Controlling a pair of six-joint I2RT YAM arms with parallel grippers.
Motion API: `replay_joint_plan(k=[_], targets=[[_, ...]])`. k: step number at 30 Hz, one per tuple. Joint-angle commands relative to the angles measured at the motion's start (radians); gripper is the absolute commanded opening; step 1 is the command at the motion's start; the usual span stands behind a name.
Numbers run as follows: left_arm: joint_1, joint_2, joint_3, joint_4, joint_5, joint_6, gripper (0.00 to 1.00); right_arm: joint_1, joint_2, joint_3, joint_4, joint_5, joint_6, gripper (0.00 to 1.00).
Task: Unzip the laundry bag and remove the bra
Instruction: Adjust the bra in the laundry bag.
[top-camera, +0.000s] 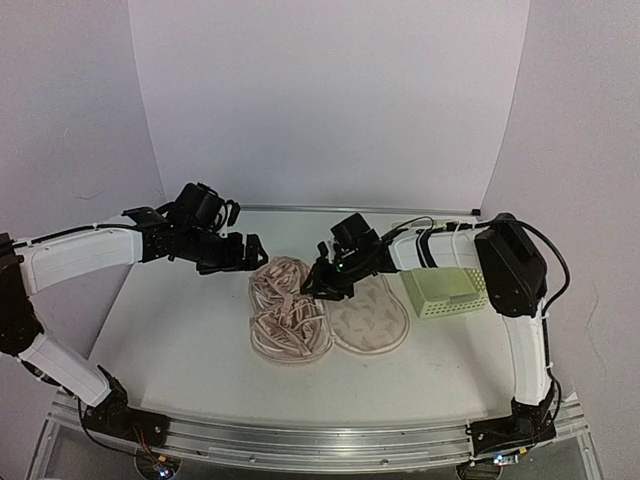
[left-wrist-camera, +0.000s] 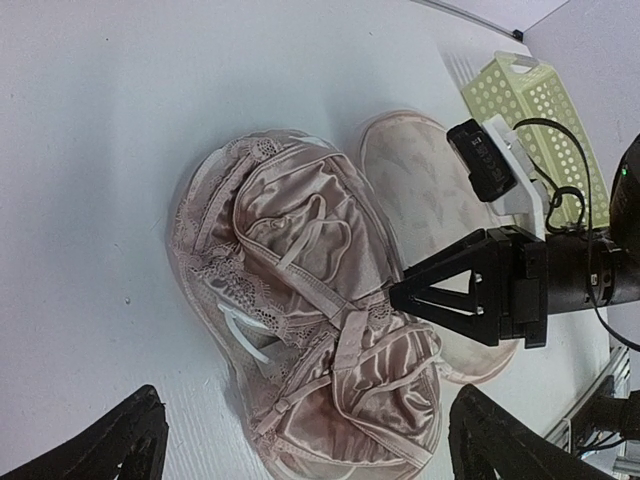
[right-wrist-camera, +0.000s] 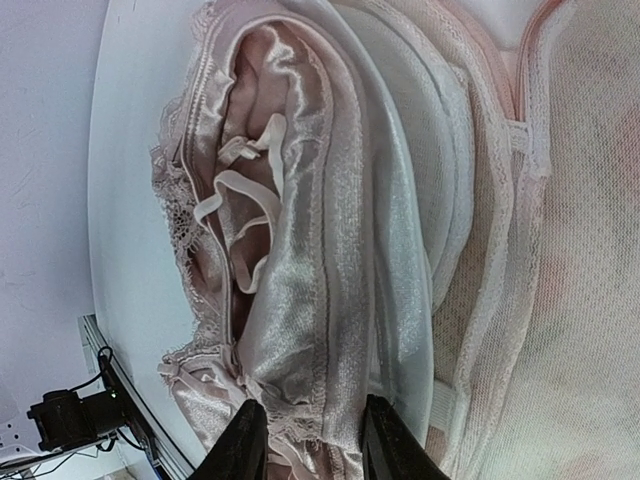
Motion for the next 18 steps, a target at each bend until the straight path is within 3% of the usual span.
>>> replay_joint_plan(k=[1,7,14,18], targets=[[0.005,-0.049,-0.005,0.023,-0.017,0.006,0.98,0.010,0.030,0.054,0.067,-0.041,0.030,0.34],[0.005,-0.056,-0.011,0.023,-0.019,0.003,0.98,0.010,0.038,0.045,0.093,-0.052,0.045,0.27],[0.005,-0.058,-0.009,0.023,-0.017,0.000,0.98,0.010,0.019,0.005,0.143,-0.064,0.061,0.00],[0.005,-0.051,-0.004,0.024,-0.014,-0.001,0.98,0.010,-0.006,-0.008,0.146,-0.059,0.053,0.00]])
